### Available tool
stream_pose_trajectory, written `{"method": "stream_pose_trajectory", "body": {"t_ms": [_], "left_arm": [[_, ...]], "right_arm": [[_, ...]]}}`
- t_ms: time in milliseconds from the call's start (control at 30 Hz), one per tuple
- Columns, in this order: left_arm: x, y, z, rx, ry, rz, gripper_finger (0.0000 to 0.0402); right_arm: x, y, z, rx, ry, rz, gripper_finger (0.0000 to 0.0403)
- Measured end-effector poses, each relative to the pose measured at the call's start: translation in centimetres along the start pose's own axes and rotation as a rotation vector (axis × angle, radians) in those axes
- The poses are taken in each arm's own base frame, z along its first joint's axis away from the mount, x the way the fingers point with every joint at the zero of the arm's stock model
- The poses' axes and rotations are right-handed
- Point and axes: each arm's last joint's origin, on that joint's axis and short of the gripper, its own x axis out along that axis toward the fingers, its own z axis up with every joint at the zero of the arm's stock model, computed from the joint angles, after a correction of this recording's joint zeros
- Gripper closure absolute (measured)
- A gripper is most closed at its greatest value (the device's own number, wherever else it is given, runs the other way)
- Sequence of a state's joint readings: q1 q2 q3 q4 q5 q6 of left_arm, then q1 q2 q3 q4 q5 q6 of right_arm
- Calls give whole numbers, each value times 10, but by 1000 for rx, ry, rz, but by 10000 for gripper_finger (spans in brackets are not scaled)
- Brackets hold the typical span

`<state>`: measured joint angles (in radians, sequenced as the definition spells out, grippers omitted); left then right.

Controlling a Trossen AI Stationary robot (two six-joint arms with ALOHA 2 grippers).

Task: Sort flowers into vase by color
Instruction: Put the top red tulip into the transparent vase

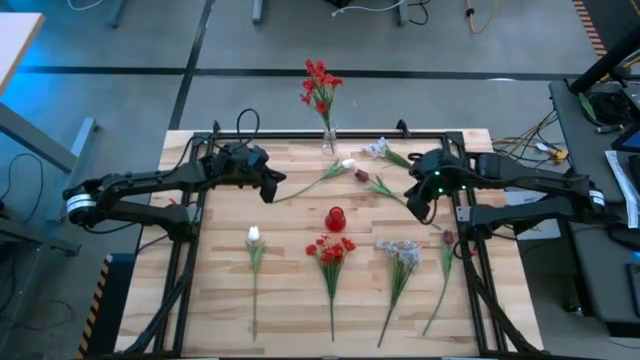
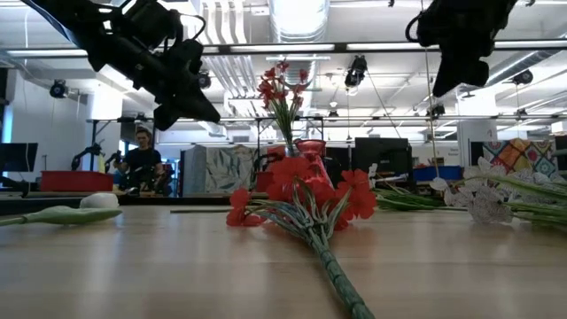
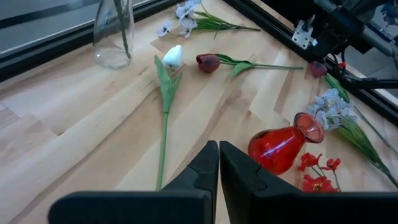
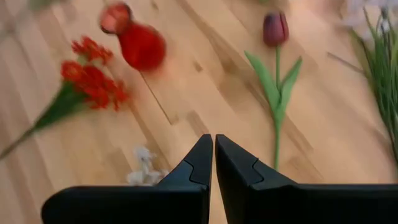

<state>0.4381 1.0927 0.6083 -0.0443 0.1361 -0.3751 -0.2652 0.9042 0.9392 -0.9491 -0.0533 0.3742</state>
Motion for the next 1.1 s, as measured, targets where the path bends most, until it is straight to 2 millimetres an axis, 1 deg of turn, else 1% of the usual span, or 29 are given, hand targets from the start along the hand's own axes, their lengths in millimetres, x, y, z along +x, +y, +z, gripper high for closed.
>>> {"method": "stream_pose_trajectory", "body": {"t_ms": [100, 233, 333, 467, 600, 700, 800, 967, 1033, 1100], "left_arm": [[0, 0, 0, -8, -4, -2, 402], [0, -1, 2, -7, -16, -7, 402], [0, -1, 2, -19, -14, -11, 402], [0, -1, 1, -28, -11, -18, 402], [0, -1, 1, -26, -11, -18, 402], [0, -1, 1, -25, -11, -18, 402], [0, -1, 1, -25, -10, -18, 402], [0, -1, 1, -25, -10, -18, 402], [0, -1, 1, -25, -10, -18, 402], [0, -1, 1, -25, -10, -18, 402]], "right_arm": [[7, -5, 7, 33, 63, -23, 390], [24, -15, 19, 47, 162, -58, 390], [39, -26, 28, 59, 247, -94, 390], [56, -42, 37, 44, 405, -90, 390], [68, -56, 50, 21, 452, -91, 383], [75, -62, 62, 36, 469, -90, 359], [84, -63, 70, 40, 489, -88, 320], [106, -66, 76, 39, 521, -64, 255], [117, -68, 77, 38, 518, -64, 241], [126, -70, 78, 34, 517, -63, 237]]}}
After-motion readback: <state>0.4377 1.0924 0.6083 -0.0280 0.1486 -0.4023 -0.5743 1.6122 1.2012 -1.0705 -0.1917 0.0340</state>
